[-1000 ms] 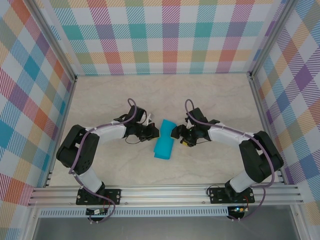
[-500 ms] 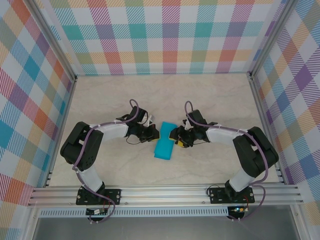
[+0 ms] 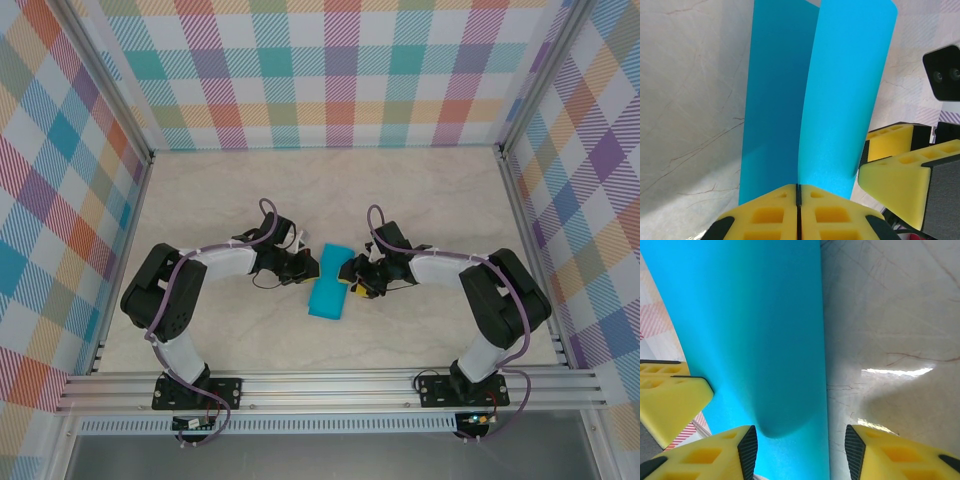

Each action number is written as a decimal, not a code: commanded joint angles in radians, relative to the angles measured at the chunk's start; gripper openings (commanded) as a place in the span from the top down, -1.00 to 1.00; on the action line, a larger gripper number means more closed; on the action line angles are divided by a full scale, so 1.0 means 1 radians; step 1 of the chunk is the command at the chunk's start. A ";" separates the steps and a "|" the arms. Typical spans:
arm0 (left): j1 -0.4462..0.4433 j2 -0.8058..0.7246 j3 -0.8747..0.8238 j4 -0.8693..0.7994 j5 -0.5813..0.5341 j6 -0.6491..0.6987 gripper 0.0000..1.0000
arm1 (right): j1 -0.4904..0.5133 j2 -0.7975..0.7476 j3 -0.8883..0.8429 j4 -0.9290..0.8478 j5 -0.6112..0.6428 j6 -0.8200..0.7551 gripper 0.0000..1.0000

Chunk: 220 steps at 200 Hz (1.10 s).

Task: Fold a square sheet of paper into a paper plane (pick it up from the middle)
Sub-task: First fold in half a square sheet of paper at the center of the table.

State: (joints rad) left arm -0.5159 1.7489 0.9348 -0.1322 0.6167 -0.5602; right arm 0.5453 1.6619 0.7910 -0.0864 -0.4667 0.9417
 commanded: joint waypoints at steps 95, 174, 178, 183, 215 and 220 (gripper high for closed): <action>-0.014 0.003 0.032 -0.043 -0.019 0.010 0.61 | 0.018 0.031 0.027 -0.027 0.044 -0.016 0.08; -0.013 -0.230 0.024 -0.219 -0.291 0.021 -0.01 | 0.019 0.058 0.075 -0.113 0.069 -0.052 0.08; -0.013 -0.243 0.020 -0.228 -0.309 0.020 -0.03 | 0.020 0.060 0.080 -0.120 0.070 -0.057 0.07; -0.013 -0.262 0.014 -0.234 -0.330 0.020 -0.04 | 0.021 0.062 0.087 -0.130 0.068 -0.065 0.06; -0.013 -0.351 -0.030 -0.234 -0.410 -0.004 -0.09 | 0.034 0.093 0.147 -0.239 0.099 -0.117 0.00; -0.013 -0.361 -0.036 -0.231 -0.415 -0.005 -0.10 | 0.036 0.097 0.155 -0.250 0.101 -0.125 0.01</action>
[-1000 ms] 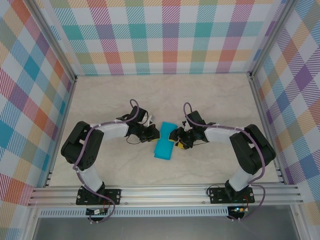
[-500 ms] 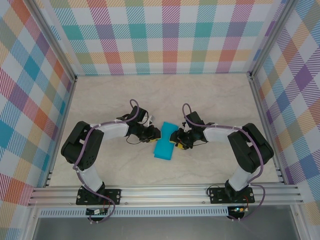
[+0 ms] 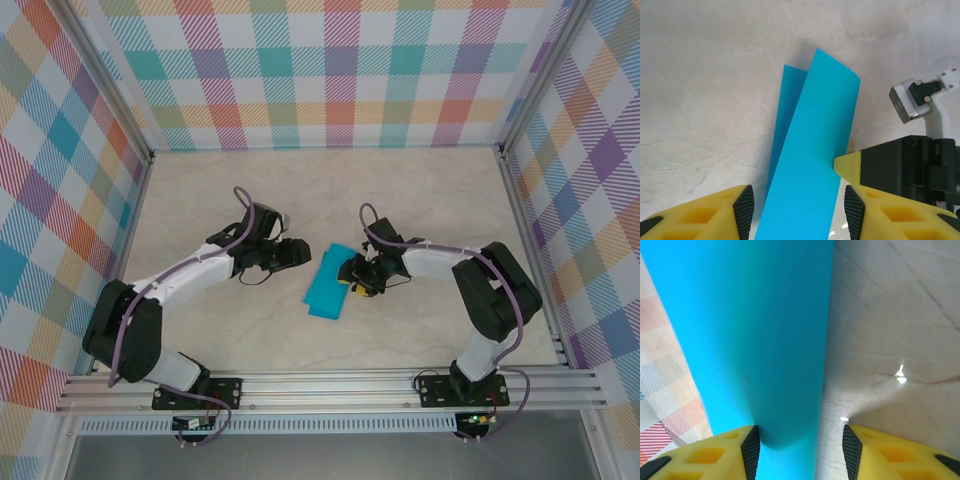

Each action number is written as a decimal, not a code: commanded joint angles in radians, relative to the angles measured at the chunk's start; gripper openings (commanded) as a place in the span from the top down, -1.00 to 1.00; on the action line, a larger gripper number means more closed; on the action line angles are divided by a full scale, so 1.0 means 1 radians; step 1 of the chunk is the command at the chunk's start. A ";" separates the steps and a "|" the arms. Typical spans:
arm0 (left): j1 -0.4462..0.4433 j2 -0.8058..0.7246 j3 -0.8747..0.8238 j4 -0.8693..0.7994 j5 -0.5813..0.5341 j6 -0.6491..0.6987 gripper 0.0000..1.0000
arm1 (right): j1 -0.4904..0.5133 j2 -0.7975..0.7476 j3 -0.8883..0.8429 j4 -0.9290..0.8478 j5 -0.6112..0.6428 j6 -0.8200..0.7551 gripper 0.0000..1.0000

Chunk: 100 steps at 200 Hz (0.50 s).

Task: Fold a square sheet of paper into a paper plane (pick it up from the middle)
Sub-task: First fold in half a square sheet of paper at the center of the table.

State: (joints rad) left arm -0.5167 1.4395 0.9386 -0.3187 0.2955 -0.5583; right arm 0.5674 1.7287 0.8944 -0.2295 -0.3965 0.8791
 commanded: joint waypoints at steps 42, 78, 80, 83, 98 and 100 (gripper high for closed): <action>-0.013 -0.074 -0.058 -0.056 -0.107 -0.006 -0.11 | 0.025 0.057 0.105 -0.186 0.045 -0.111 0.00; -0.011 -0.065 -0.058 -0.053 -0.098 -0.003 -0.11 | 0.038 0.059 0.137 -0.230 0.050 -0.133 0.01; -0.011 -0.065 -0.058 -0.053 -0.098 -0.004 -0.11 | 0.038 0.060 0.138 -0.233 0.051 -0.135 0.01; -0.011 -0.065 -0.058 -0.053 -0.098 -0.005 -0.11 | 0.039 0.060 0.142 -0.236 0.054 -0.136 0.01; -0.011 -0.063 -0.055 -0.053 -0.095 -0.005 -0.11 | 0.042 0.065 0.154 -0.256 0.072 -0.131 0.00; -0.012 -0.063 -0.056 -0.053 -0.095 -0.004 -0.11 | 0.043 0.065 0.156 -0.259 0.075 -0.131 -0.01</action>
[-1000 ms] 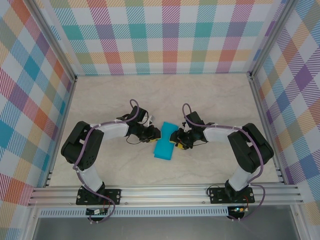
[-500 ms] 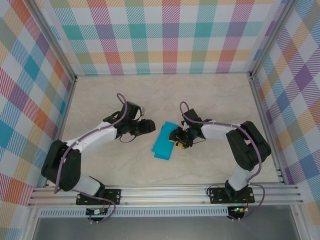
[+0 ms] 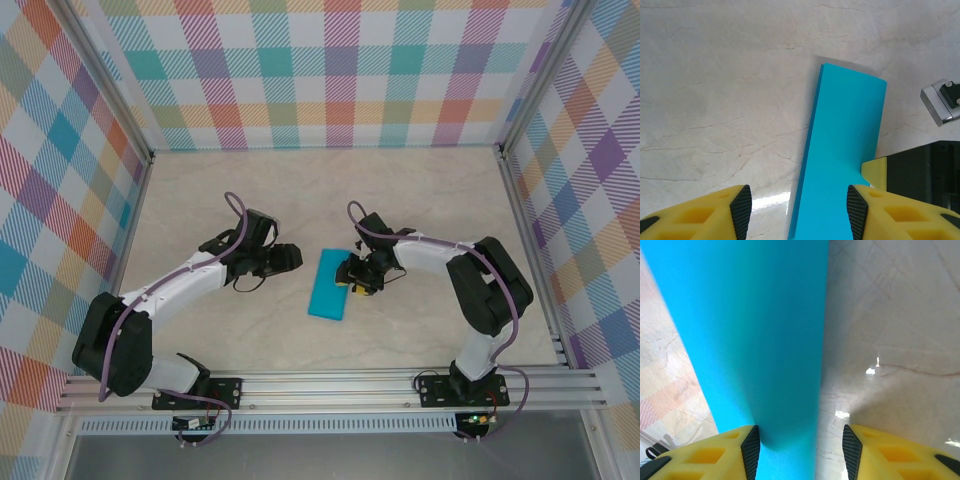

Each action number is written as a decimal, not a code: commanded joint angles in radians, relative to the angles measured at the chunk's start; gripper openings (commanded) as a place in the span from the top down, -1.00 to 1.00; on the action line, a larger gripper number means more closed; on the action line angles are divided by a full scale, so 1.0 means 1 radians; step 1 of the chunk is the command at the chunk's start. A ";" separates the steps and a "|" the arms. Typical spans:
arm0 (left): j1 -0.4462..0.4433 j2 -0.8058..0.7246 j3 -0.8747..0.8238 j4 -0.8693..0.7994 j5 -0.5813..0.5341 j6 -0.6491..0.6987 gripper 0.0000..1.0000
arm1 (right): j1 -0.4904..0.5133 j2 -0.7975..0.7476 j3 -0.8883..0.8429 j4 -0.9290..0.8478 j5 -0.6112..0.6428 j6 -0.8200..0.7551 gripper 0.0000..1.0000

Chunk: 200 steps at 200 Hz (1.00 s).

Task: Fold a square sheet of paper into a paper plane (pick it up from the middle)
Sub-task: First fold in half a square sheet of paper at the center of the table.

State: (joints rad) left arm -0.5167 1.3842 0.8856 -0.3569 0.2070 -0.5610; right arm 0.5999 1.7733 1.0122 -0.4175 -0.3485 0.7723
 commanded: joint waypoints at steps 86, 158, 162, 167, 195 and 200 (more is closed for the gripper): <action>-0.012 0.009 0.007 -0.022 0.006 0.010 -0.11 | 0.040 0.056 0.104 -0.158 0.126 0.019 -0.02; -0.011 0.013 0.007 -0.030 0.003 0.021 -0.10 | 0.049 0.083 0.128 -0.180 0.145 0.015 -0.02; -0.011 0.013 0.007 -0.031 0.003 0.021 -0.10 | 0.049 0.084 0.130 -0.184 0.148 0.015 -0.02; -0.012 0.014 0.007 -0.031 0.004 0.022 -0.10 | 0.049 0.084 0.131 -0.185 0.151 0.015 -0.02; -0.011 0.016 0.008 -0.025 0.009 0.021 -0.10 | 0.049 0.095 0.134 -0.187 0.151 0.012 -0.02; -0.012 0.017 0.008 -0.023 0.009 0.021 -0.10 | 0.049 0.096 0.134 -0.186 0.151 0.010 -0.01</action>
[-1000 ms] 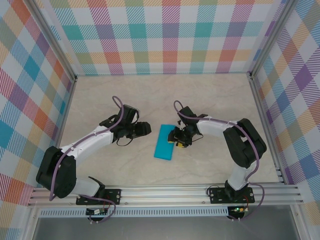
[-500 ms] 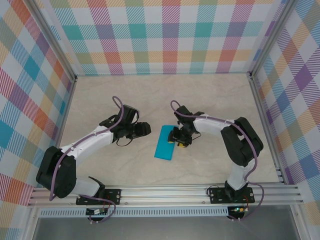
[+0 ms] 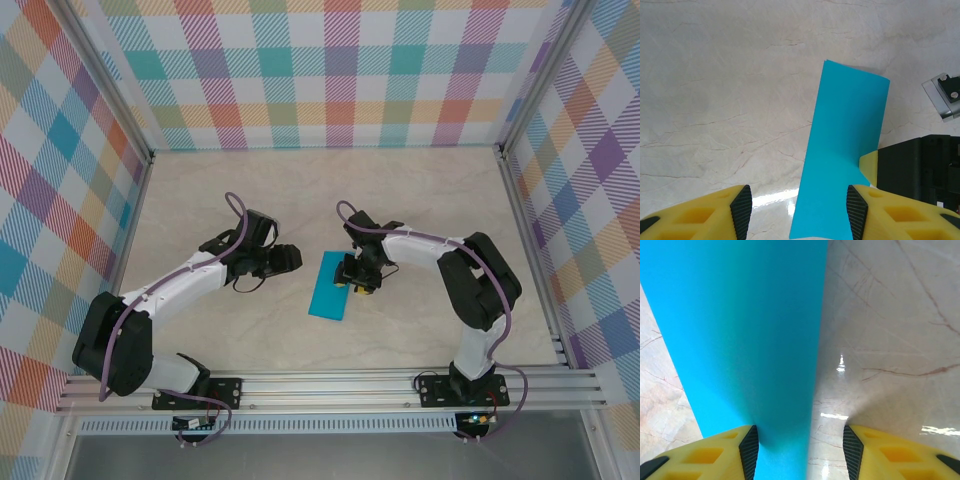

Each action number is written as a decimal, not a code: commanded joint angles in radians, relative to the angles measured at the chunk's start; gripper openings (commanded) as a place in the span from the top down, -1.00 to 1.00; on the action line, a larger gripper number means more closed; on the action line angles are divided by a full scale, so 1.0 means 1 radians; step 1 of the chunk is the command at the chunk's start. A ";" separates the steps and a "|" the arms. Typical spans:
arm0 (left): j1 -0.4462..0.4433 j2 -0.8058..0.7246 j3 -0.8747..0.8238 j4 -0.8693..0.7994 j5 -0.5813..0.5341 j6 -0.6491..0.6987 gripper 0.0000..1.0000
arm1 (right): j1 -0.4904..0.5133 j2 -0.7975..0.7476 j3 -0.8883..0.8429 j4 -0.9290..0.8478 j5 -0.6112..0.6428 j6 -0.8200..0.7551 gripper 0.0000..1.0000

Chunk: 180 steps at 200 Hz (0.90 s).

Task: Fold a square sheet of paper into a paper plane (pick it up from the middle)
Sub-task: First fold in half a square sheet of paper at the center of the table.

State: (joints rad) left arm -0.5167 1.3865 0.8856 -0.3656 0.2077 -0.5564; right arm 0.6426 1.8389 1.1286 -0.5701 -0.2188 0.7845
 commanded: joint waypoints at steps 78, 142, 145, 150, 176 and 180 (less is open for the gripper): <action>-0.012 0.022 0.008 0.000 0.039 0.017 0.09 | 0.006 0.054 0.026 -0.046 0.027 -0.007 0.00; -0.013 0.102 0.033 0.053 0.143 0.007 0.73 | 0.006 0.066 0.025 -0.053 0.032 -0.016 0.00; -0.013 0.108 0.033 0.056 0.147 0.005 0.76 | 0.006 0.067 0.025 -0.053 0.033 -0.015 0.00; -0.012 0.117 0.036 0.058 0.151 0.003 0.79 | 0.006 0.068 0.025 -0.053 0.035 -0.015 0.00; -0.013 0.149 0.047 0.074 0.173 -0.005 0.93 | 0.006 0.074 0.025 -0.055 0.036 -0.016 0.00; -0.013 0.151 0.048 0.074 0.176 -0.005 0.94 | 0.006 0.074 0.025 -0.056 0.035 -0.017 0.00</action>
State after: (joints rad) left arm -0.5167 1.5158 0.8993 -0.3283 0.3336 -0.5598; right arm 0.6434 1.8637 1.1572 -0.6052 -0.2165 0.7799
